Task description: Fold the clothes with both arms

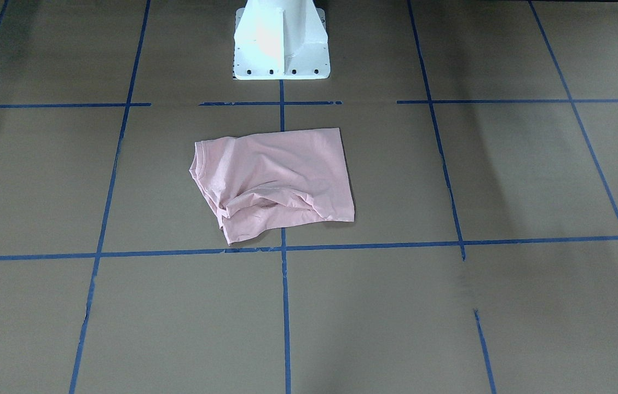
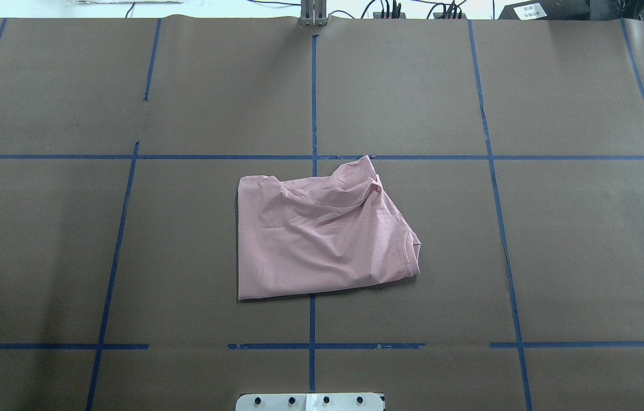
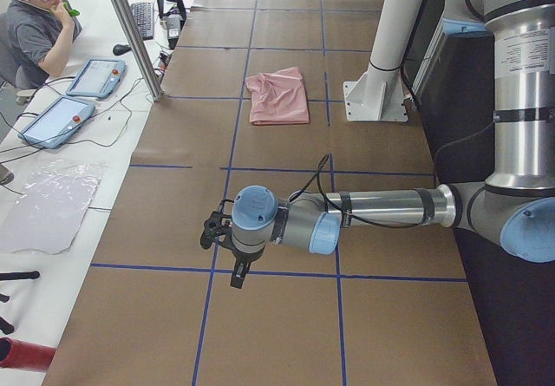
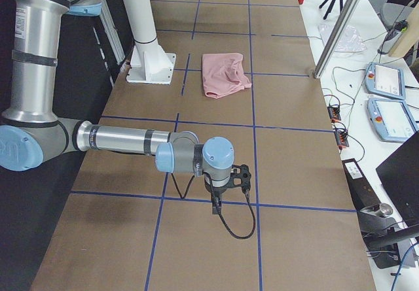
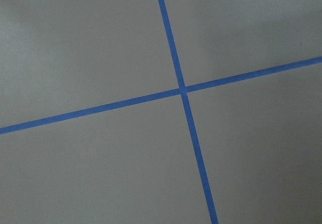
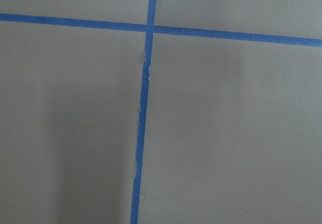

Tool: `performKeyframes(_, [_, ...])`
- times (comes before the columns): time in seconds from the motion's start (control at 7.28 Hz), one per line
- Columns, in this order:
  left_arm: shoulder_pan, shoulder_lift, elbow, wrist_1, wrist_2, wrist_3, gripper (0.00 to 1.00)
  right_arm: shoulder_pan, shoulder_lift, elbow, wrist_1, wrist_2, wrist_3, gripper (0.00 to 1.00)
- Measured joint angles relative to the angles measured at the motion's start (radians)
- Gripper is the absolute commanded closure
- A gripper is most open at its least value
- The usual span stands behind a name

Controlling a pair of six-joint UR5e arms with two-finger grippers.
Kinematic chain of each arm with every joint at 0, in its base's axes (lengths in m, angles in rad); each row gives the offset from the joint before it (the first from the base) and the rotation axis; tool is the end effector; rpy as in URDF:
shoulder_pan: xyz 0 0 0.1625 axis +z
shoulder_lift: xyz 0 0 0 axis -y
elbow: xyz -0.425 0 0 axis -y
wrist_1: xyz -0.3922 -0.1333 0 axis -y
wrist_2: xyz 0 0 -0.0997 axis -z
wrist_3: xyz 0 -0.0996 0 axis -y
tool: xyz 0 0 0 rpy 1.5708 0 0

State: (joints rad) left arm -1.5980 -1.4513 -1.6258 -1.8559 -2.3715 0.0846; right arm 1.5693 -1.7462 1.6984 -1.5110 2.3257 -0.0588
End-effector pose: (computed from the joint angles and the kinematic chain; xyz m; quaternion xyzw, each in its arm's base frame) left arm -0.0741 -0.4513 0.6556 0.1229 0.3811 0.0691 0.9137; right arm 0.0644 -0.4182 0.6711 0.0161 -0.3682 -0.0302 0.9291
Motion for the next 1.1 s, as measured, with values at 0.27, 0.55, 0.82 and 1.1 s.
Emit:
performKeyframes(0.27, [0.0, 0.001, 0.002, 0.0, 0.0, 0.0, 0.0, 0.0, 0.003, 0.0, 0.0, 0.0, 0.0, 0.0])
performKeyframes(0.55, [0.0, 0.003, 0.003, 0.0, 0.0, 0.0, 0.0, 0.0, 0.008, 0.0, 0.0, 0.0, 0.0, 0.0])
performKeyframes(0.82, [0.001, 0.004, 0.006, 0.0, 0.0, 0.0, 0.0, 0.0, 0.009, 0.0, 0.0, 0.001, 0.0, 0.0])
performKeyframes(1.1, [0.001, 0.005, 0.012, 0.0, 0.0, 0.0, 0.0, 0.0, 0.01, 0.0, 0.0, 0.002, 0.0, 0.0])
